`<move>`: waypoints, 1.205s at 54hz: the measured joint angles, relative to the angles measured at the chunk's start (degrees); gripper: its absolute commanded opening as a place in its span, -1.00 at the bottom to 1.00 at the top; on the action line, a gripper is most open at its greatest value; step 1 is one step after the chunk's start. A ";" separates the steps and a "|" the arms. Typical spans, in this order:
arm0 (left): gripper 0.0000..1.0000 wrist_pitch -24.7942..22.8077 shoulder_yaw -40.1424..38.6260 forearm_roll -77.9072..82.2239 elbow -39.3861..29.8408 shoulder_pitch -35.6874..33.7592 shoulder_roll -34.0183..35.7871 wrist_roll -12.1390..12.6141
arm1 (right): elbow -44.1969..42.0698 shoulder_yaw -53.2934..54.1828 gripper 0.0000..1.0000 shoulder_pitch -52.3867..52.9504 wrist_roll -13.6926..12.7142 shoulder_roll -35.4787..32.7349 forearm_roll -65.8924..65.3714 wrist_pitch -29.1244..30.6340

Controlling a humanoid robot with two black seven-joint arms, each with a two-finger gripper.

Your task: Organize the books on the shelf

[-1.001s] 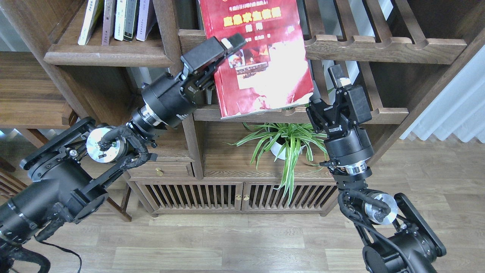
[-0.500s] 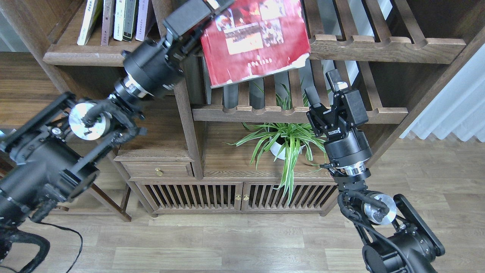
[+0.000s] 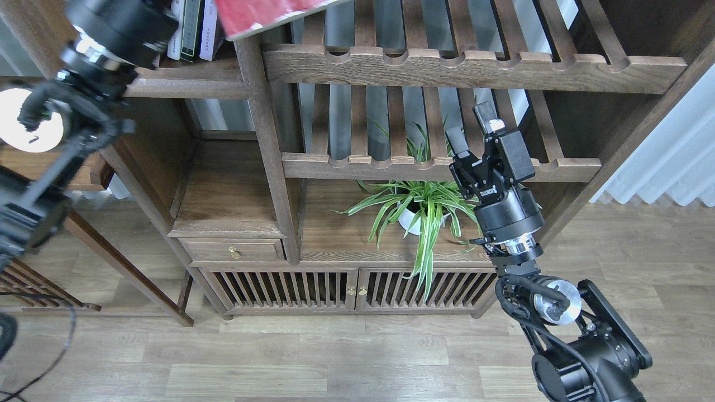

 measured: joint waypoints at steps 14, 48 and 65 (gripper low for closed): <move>-0.88 0.00 -3.76 -0.18 0.06 0.22 6.39 -0.05 | -0.33 -2.54 0.93 1.99 0.01 1.69 -0.20 0.00; -0.89 0.00 -5.97 4.95 1.47 3.39 25.32 0.09 | -3.38 -11.82 0.93 8.77 0.08 4.69 -0.71 0.00; -0.90 0.00 -5.88 13.53 1.75 3.63 33.75 0.08 | -4.62 -15.93 0.96 10.48 0.07 4.69 -0.67 0.00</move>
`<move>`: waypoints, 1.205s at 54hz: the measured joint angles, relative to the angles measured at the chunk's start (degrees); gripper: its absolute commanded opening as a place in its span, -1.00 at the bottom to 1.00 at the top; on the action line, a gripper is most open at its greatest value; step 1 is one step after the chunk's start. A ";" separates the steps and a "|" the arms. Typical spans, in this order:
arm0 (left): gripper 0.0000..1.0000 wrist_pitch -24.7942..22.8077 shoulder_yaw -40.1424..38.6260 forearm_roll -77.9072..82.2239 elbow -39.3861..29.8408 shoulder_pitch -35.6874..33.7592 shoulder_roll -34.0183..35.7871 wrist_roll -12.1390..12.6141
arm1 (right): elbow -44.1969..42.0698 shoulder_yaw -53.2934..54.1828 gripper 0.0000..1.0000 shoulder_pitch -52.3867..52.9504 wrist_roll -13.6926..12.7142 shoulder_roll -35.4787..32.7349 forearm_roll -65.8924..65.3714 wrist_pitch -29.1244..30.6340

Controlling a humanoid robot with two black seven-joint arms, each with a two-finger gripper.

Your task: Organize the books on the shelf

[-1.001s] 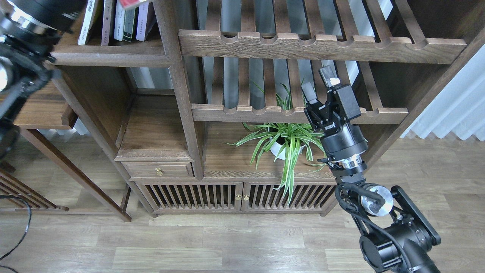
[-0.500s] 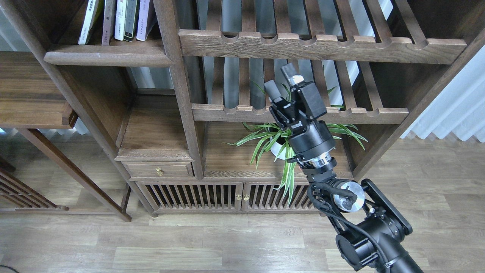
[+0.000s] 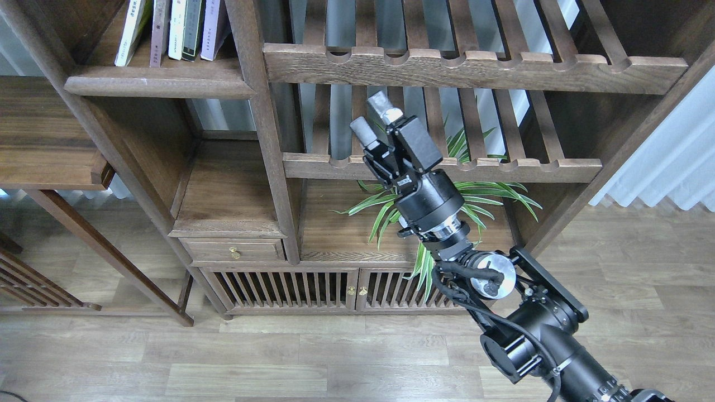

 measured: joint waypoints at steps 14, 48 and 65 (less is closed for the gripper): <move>-0.90 0.00 -0.02 8.68 0.00 0.03 2.11 -0.15 | -0.07 -1.24 0.96 -0.02 0.00 0.00 0.09 0.00; -0.92 14.70 1.03 25.92 -0.56 0.10 -2.64 -4.90 | -0.08 -3.35 0.96 -0.34 0.04 0.00 0.17 0.00; -0.92 22.58 1.27 35.77 -0.63 0.05 -11.58 -4.59 | -0.08 -3.82 0.97 -0.51 0.04 0.00 0.22 0.00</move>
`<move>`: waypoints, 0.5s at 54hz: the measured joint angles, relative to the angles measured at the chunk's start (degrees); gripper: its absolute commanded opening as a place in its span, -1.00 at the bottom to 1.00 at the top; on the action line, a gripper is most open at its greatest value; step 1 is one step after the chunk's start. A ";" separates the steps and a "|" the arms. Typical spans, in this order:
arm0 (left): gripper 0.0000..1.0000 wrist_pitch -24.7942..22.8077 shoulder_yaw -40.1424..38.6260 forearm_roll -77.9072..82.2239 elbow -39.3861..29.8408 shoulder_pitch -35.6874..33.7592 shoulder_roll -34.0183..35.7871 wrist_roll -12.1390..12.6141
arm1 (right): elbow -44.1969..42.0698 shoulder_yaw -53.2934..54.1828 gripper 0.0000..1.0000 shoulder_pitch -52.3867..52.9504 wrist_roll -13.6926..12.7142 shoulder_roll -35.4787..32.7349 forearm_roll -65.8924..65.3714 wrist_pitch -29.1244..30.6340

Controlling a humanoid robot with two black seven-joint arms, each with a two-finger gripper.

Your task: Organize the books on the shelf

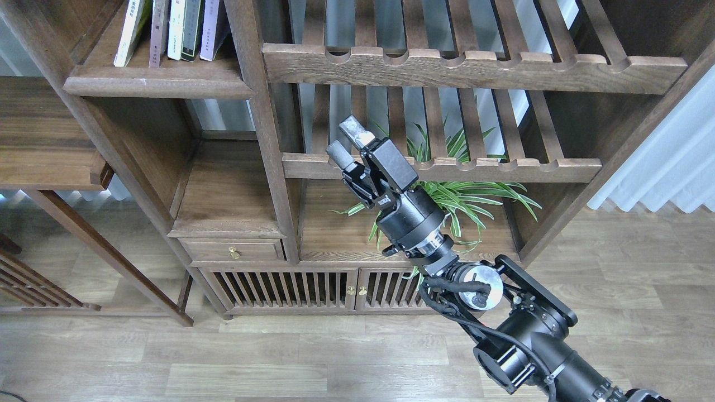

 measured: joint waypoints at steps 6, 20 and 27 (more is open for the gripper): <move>-0.92 2.54 0.09 3.28 0.48 -0.12 -2.89 0.12 | 0.00 -0.78 0.96 -0.04 0.04 0.00 0.18 0.00; -0.92 4.02 0.10 8.54 4.44 -2.28 -9.15 0.16 | 0.00 -1.99 0.97 -0.04 0.09 0.00 0.31 0.00; -0.92 4.04 1.09 10.36 8.14 -5.30 -12.37 -0.42 | 0.00 -2.00 0.97 0.00 0.10 0.00 0.38 0.00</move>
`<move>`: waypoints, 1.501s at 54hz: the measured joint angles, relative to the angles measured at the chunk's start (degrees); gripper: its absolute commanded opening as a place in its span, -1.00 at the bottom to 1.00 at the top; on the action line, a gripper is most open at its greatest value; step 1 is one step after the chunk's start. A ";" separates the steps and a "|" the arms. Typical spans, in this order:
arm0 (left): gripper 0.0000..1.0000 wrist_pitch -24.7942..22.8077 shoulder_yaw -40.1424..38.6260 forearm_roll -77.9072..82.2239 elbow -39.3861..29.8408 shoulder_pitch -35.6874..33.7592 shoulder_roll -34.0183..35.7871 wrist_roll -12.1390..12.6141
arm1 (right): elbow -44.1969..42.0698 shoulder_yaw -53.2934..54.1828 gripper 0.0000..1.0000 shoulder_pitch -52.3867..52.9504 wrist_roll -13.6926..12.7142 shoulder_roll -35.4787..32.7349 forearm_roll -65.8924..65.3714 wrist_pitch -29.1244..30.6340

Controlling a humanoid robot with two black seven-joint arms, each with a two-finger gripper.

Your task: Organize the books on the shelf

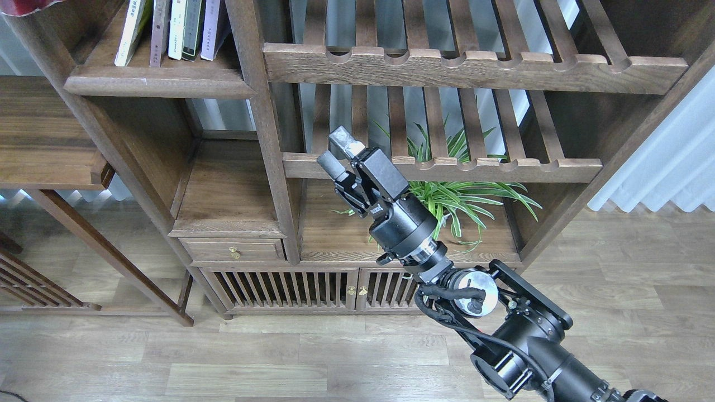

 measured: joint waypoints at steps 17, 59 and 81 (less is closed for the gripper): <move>-0.90 -0.39 3.44 4.03 8.73 -5.43 -7.48 -2.61 | 0.00 0.11 0.97 -0.13 -0.01 0.00 0.11 0.00; -0.86 -2.85 6.49 4.96 21.22 -12.09 -10.42 -8.32 | -0.17 0.02 0.97 -0.84 -0.01 0.00 0.20 0.00; -0.80 -3.97 7.67 4.96 25.96 -14.43 -11.93 -9.30 | -0.09 -0.33 0.97 -0.73 -0.01 0.00 0.11 0.00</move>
